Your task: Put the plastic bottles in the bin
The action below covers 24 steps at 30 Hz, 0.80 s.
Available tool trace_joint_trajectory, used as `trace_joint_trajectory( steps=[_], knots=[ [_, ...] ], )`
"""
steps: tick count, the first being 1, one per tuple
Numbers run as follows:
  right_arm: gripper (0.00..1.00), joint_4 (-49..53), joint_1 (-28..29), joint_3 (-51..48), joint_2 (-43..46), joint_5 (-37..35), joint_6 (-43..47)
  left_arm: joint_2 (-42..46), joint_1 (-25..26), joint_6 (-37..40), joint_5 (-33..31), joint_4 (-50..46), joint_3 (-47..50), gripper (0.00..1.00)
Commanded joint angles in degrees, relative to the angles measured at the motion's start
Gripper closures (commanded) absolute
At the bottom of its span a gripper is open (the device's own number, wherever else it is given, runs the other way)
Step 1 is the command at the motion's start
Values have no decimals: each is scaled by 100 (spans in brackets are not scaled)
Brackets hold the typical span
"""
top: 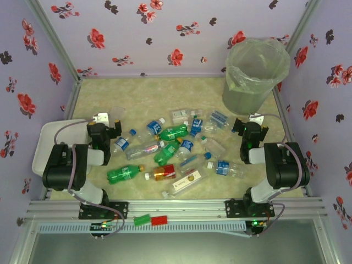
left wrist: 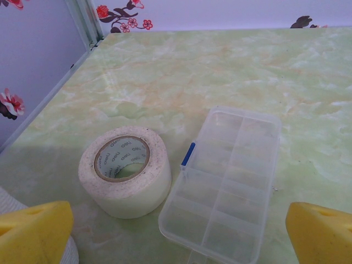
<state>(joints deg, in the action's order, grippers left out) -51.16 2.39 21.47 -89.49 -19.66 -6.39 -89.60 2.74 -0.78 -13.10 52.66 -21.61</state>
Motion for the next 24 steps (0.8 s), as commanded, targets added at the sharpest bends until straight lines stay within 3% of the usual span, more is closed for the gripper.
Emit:
trace_joint_trajectory(
  steps=[1, 9, 13, 16, 19, 24],
  knots=[
    [0, -86, 7, 14, 9, 15, 46, 69, -79, -66, -410, 104, -2, 0],
    [0, -24, 49, -43, 208, -100, 39, 180, -36, -71, -417, 58, 1, 0],
    [0, 82, 149, 16, 368, -172, 167, 980, 196, 132, -637, -1113, -337, 0],
    [0, 1603, 226, 535, 1027, -325, 175, 1536, 320, 87, -864, -1709, -594, 0],
    [0, 2395, 244, 874, 1611, -432, -133, 2065, 411, -343, -764, -1962, -797, 0],
    [0, 4773, 295, 1927, 2306, -281, -1213, 2707, 662, -1060, -314, -3656, -1643, 0]
  ],
)
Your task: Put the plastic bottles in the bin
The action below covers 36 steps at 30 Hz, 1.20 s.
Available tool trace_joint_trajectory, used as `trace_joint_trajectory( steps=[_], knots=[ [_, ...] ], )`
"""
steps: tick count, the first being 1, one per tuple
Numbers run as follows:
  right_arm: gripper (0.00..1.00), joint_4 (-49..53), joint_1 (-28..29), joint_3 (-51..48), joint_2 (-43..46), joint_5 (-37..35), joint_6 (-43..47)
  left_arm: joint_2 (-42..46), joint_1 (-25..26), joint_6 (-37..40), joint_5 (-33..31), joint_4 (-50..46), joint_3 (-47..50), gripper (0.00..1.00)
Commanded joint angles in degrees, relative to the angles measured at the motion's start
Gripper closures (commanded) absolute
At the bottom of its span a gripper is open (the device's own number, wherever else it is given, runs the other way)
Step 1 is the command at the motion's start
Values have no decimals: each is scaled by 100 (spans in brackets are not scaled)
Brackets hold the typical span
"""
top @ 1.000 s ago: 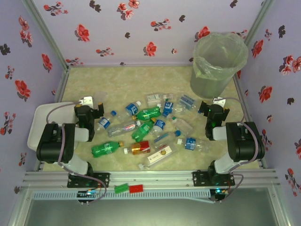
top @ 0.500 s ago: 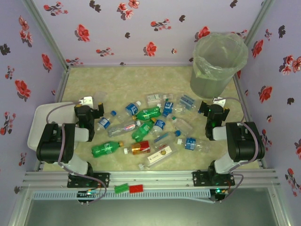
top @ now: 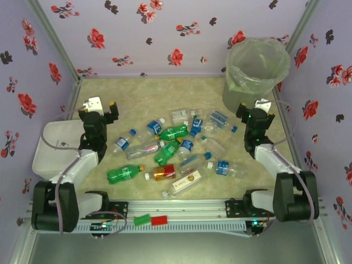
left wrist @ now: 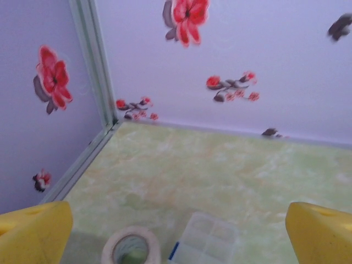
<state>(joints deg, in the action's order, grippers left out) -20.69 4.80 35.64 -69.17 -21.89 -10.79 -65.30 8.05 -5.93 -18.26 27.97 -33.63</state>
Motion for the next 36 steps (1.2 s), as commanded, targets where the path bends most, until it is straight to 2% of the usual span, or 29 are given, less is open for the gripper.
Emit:
trace_joint_trajectory(
  steps=[1, 6, 11, 15, 18, 22, 26, 30, 36],
  knots=[
    [0, 2134, 65, 690, 331, 53, -979, 361, 188, -649, 336, -1408, -533, 0],
    [0, 3355, 355, 988, 721, 912, -1968, 866, 826, -1177, 638, -2014, -523, 0],
    [1, 4346, 1042, 1174, 874, 1301, -2600, 985, 1597, -2460, 798, -1666, 7, 0],
    [0, 5284, 1631, 1386, 868, 1343, -3088, 702, 2176, -3009, 776, -1449, 120, 0],
    [0, 5875, 1925, 1469, 935, 1354, -3399, 303, 2424, -3091, 731, -1190, 57, 0],
    [0, 6825, 2264, 1599, 1106, 1279, -3920, -280, 2649, -3012, 747, -1316, -309, 0],
    [0, 7614, 2667, 1254, 1592, 1196, -5148, -782, 2849, -2937, 745, -1206, -564, 0],
    [0, 7830, 2883, 865, 2251, 1212, -6191, -1171, 2964, -2968, 780, -929, -681, 0],
    [0, 8098, 2922, 317, 2806, 1633, -6942, -1275, 2983, -2754, 745, -1060, -685, 0]
  ],
)
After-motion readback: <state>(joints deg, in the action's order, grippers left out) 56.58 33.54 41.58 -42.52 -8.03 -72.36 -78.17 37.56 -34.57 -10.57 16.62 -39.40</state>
